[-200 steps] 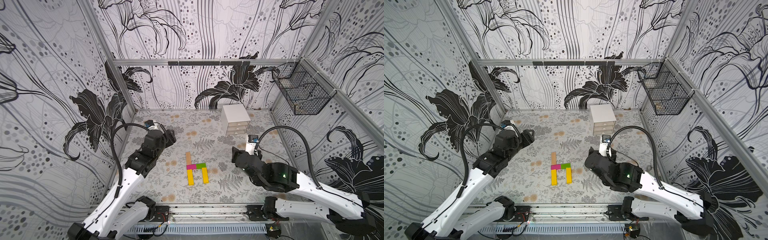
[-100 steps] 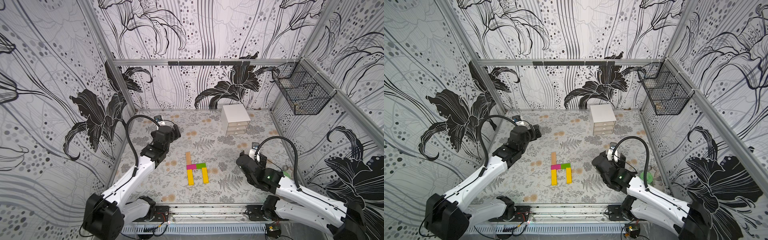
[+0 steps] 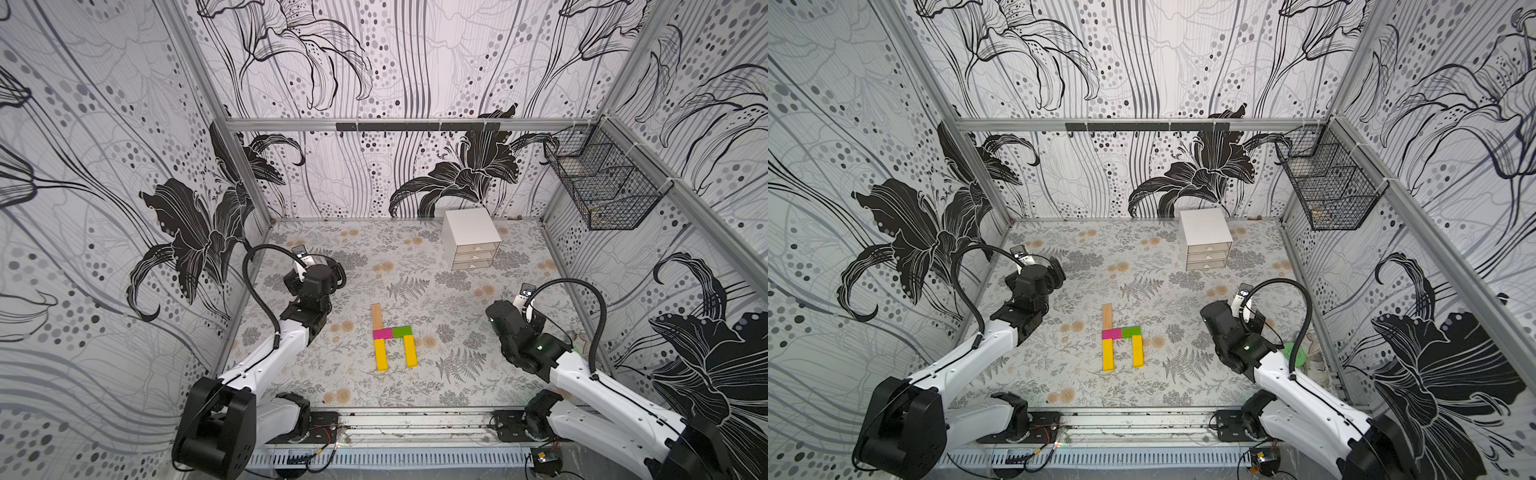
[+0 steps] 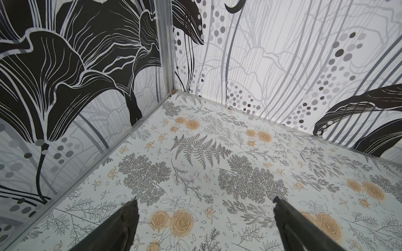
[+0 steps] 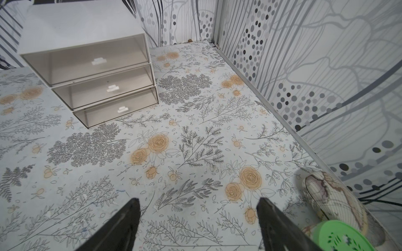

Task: Assemble the letter h with building blocks
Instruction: Reset both arms

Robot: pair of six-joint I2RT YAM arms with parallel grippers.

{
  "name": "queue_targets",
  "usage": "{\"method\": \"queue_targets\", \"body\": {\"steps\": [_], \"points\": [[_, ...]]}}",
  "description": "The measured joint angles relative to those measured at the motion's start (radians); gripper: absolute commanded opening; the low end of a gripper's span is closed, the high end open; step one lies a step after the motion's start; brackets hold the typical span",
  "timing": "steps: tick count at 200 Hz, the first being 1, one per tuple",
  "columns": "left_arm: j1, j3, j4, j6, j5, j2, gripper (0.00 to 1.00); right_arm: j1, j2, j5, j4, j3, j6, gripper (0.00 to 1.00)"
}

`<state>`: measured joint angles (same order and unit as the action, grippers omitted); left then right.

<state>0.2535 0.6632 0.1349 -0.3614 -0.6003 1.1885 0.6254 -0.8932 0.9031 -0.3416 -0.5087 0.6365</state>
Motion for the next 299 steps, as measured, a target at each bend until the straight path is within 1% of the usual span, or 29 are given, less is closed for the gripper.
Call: {"method": "queue_targets", "body": {"steps": [15, 18, 27, 29, 31, 50, 63, 94, 110, 143, 158, 171, 191, 218, 235, 250, 258, 268, 282, 299], "points": [[-0.025, -0.015, 0.047, 0.014, -0.006, 0.001, 0.99, -0.029, -0.010, -0.002, 0.011, 0.010, 0.001, 0.88], [-0.033, -0.021, 0.059, 0.019, -0.009, 0.002, 0.99, -0.037, -0.013, -0.002, 0.014, 0.010, 0.002, 0.92], [-0.055, -0.037, 0.094, 0.033, -0.014, 0.011, 0.99, -0.058, -0.022, -0.003, 0.025, 0.010, 0.006, 0.95], [-0.060, -0.042, 0.103, 0.035, -0.014, 0.014, 0.99, -0.063, -0.024, -0.003, 0.027, 0.010, 0.001, 0.98], [-0.064, -0.044, 0.108, 0.039, -0.016, 0.016, 0.99, -0.068, -0.026, -0.002, 0.030, 0.010, 0.004, 1.00], [-0.120, -0.077, 0.172, 0.062, -0.021, 0.069, 0.99, -0.122, -0.045, 0.001, 0.061, 0.010, 0.002, 0.99], [-0.158, -0.098, 0.209, 0.071, -0.011, 0.107, 0.99, -0.151, -0.066, 0.024, 0.089, 0.010, -0.019, 0.99], [-0.227, -0.133, 0.285, 0.092, 0.064, 0.163, 0.99, -0.242, -0.158, 0.063, 0.172, -0.001, -0.100, 0.99], [-0.249, -0.145, 0.333, 0.103, 0.096, 0.163, 0.99, -0.281, -0.211, 0.082, 0.249, -0.002, -0.165, 0.99], [-0.260, -0.133, 0.323, 0.150, 0.117, 0.174, 0.99, -0.333, -0.336, 0.059, 0.450, 0.028, -0.274, 0.99], [-0.260, -0.139, 0.339, 0.163, 0.135, 0.189, 0.99, -0.346, -0.372, 0.019, 0.510, 0.055, -0.320, 0.99], [-0.260, -0.149, 0.368, 0.171, 0.146, 0.209, 0.99, -0.357, -0.378, -0.032, 0.606, 0.092, -0.375, 0.99], [-0.260, -0.192, 0.467, 0.187, 0.171, 0.262, 0.99, -0.379, -0.385, -0.127, 0.756, 0.141, -0.447, 0.99], [-0.260, -0.267, 0.543, 0.212, 0.240, 0.292, 0.99, -0.388, -0.431, -0.267, 0.867, 0.140, -0.542, 0.99], [-0.260, -0.331, 0.689, 0.236, 0.280, 0.324, 0.99, -0.388, -0.464, -0.351, 0.918, 0.131, -0.600, 0.99], [-0.261, -0.348, 0.703, 0.242, 0.313, 0.339, 0.99, -0.401, -0.531, -0.419, 1.056, 0.141, -0.645, 0.99], [-0.267, -0.346, 0.713, 0.244, 0.332, 0.343, 0.99, -0.422, -0.556, -0.465, 1.069, 0.140, -0.649, 0.99], [-0.288, -0.334, 0.712, 0.240, 0.360, 0.344, 0.99, -0.475, -0.578, -0.541, 1.088, 0.144, -0.645, 0.99], [-0.310, -0.324, 0.727, 0.238, 0.382, 0.344, 0.99, -0.540, -0.609, -0.599, 1.144, 0.150, -0.643, 0.99], [-0.322, -0.319, 0.733, 0.237, 0.393, 0.344, 0.99, -0.557, -0.612, -0.644, 1.160, 0.157, -0.642, 0.99]]}}
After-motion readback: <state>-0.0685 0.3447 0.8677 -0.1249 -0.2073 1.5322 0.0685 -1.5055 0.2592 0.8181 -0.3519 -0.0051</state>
